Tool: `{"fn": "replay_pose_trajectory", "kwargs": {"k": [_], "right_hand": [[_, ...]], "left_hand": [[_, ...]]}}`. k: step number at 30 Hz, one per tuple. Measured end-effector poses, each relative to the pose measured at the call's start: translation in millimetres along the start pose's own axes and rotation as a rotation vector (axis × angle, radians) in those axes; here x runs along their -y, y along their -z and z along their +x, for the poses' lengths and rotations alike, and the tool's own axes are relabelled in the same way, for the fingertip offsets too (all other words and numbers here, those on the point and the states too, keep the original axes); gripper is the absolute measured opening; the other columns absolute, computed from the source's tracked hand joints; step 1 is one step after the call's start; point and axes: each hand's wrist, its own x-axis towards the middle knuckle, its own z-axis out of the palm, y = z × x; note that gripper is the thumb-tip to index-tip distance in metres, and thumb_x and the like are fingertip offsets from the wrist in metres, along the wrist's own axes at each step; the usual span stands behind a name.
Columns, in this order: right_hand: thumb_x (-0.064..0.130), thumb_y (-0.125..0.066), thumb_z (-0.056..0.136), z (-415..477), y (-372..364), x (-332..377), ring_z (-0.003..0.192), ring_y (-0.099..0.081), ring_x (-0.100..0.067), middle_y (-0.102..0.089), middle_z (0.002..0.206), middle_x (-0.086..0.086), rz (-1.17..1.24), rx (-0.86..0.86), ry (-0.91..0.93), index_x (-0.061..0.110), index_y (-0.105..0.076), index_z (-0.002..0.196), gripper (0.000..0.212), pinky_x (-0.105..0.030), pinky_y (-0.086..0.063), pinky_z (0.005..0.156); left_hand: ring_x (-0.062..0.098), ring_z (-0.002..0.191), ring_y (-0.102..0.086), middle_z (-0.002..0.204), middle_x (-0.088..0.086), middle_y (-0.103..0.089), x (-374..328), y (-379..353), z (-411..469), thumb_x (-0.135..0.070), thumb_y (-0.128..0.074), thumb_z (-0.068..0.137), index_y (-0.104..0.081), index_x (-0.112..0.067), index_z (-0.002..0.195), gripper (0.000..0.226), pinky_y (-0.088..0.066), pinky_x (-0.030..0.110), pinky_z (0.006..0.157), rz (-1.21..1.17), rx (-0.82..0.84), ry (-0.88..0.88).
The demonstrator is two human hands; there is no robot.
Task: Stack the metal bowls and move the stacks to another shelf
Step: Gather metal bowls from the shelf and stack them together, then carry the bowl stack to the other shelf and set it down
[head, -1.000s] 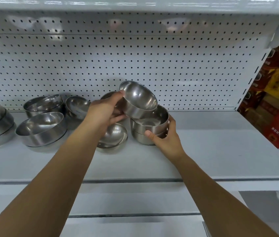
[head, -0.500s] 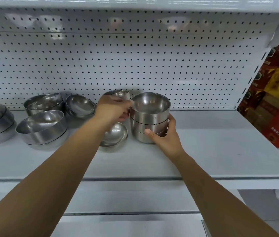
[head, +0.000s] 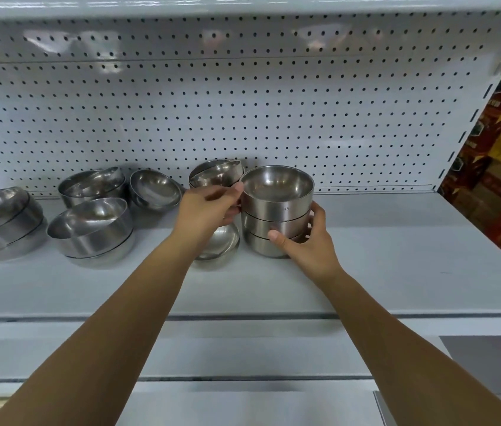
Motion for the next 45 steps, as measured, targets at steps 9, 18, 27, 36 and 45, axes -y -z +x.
{"fn": "replay_pose_trajectory", "kwargs": {"k": [9, 18, 27, 36, 45], "right_hand": [[0.045, -0.1, 0.055, -0.3, -0.1, -2.8, 0.13, -0.053, 0.001, -0.045, 0.145, 0.021, -0.008, 0.115, 0.015, 0.044, -0.011, 0.153, 0.133, -0.033, -0.051, 0.106], [0.046, -0.104, 0.046, -10.4, 14.9, 1.8, 0.127, -0.061, -0.01, -0.057, 0.141, 0.008, 0.065, 0.018, -0.003, 0.052, -0.021, 0.147, 0.13, -0.045, -0.055, 0.104], [0.032, -0.103, 0.055, -59.1, 112.1, 20.9, 0.123, -0.06, -0.008, -0.055, 0.14, 0.01, 0.035, -0.147, 0.019, 0.047, -0.024, 0.149, 0.124, -0.038, -0.059, 0.099], [0.023, -0.102, 0.057, -161.2, 281.7, 14.7, 0.128, -0.057, -0.001, -0.054, 0.143, 0.014, -0.086, -0.422, -0.028, 0.038, -0.026, 0.152, 0.122, -0.031, -0.055, 0.103], [0.032, -0.103, 0.051, -292.1, 447.4, -9.3, 0.128, -0.059, -0.005, -0.057, 0.141, 0.008, -0.181, -0.686, -0.148, 0.041, -0.024, 0.152, 0.129, -0.032, -0.055, 0.103]], "left_hand": [[0.008, 0.123, -0.063, 0.13, -0.011, -0.067, 2.2, 1.9, 8.9, -0.072, -0.081, 0.061, -0.06, -0.038, 0.135, 0.085, -0.05, 0.042, 0.109, 0.136, 0.246, -0.035], [0.007, 0.116, -0.065, 0.128, -0.013, -0.066, -10.9, -18.8, -0.3, -0.049, -0.084, 0.077, -0.062, -0.037, 0.127, 0.055, -0.057, 0.044, 0.099, -0.003, 0.268, -0.006], [0.019, 0.12, -0.067, 0.119, -0.007, -0.073, -38.9, -103.6, -25.1, -0.04, -0.074, 0.09, -0.064, -0.025, 0.115, 0.03, -0.052, 0.062, 0.098, -0.219, 0.453, -0.005], [0.024, 0.122, -0.065, 0.122, -0.005, -0.072, -55.2, -279.3, -101.2, -0.049, -0.077, 0.084, -0.07, -0.036, 0.094, 0.017, -0.057, 0.055, 0.092, -0.28, 0.797, 0.017], [0.015, 0.109, -0.064, 0.104, -0.013, -0.07, -60.2, -470.8, -226.8, -0.047, -0.073, 0.086, -0.068, -0.036, 0.092, 0.014, -0.054, 0.057, 0.094, -0.373, 1.085, 0.087]]}}
